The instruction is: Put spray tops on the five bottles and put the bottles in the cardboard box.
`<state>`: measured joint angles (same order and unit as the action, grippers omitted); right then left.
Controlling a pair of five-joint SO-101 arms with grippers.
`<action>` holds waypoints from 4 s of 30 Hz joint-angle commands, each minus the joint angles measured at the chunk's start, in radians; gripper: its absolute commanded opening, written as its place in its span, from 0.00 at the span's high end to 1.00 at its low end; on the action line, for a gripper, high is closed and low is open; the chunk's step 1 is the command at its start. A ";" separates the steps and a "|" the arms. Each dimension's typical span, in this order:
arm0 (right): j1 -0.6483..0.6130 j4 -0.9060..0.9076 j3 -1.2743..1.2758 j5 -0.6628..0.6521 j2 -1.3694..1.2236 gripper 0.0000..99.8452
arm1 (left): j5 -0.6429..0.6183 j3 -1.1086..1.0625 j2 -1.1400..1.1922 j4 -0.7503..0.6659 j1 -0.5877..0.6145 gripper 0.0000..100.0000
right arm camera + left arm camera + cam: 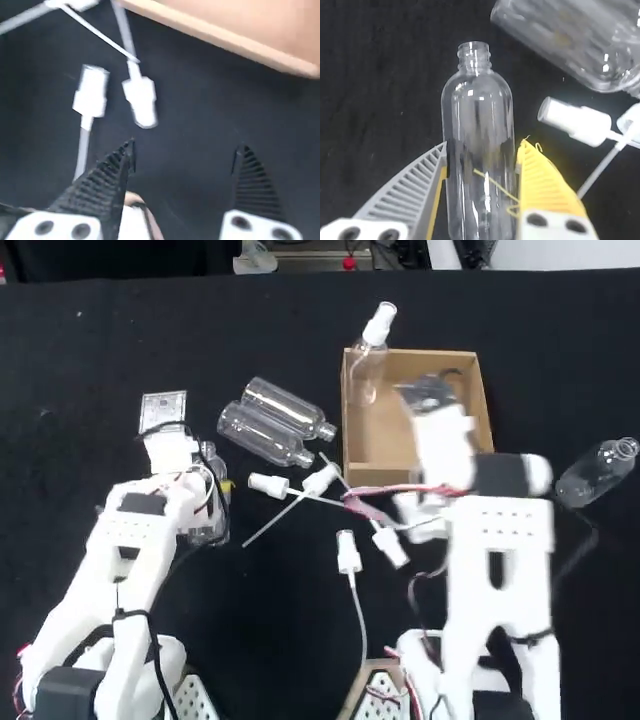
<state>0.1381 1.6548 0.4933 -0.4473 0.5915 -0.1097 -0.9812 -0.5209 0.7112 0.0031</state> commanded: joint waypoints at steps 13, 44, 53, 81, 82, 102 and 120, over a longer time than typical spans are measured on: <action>0.624 -0.054 0.005 -0.365 0.039 0.72 | 0.006 0.421 -0.009 0.476 -0.099 0.78; 0.918 -0.120 0.102 -0.554 0.039 0.72 | -0.405 -0.097 0.021 -0.311 -0.687 0.67; 0.925 -0.121 0.120 -0.555 0.039 0.72 | -0.408 0.134 0.341 -0.249 -0.739 0.67; 0.922 -0.123 0.120 -0.555 0.039 0.72 | -0.028 0.452 0.325 0.362 -0.576 0.97; 0.921 -0.123 0.120 -0.555 0.039 0.72 | 0.006 0.498 0.278 0.433 -0.559 0.97; 0.838 -0.115 0.122 -0.545 0.039 0.72 | 0.726 0.602 0.138 0.652 0.670 0.97; -0.035 -0.170 0.483 -0.029 0.661 0.72 | 0.864 0.641 0.606 0.442 0.935 0.82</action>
<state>0.3130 1.5367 0.9459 -0.5915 1.0994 0.7127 -0.3966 0.0713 1.1531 0.9298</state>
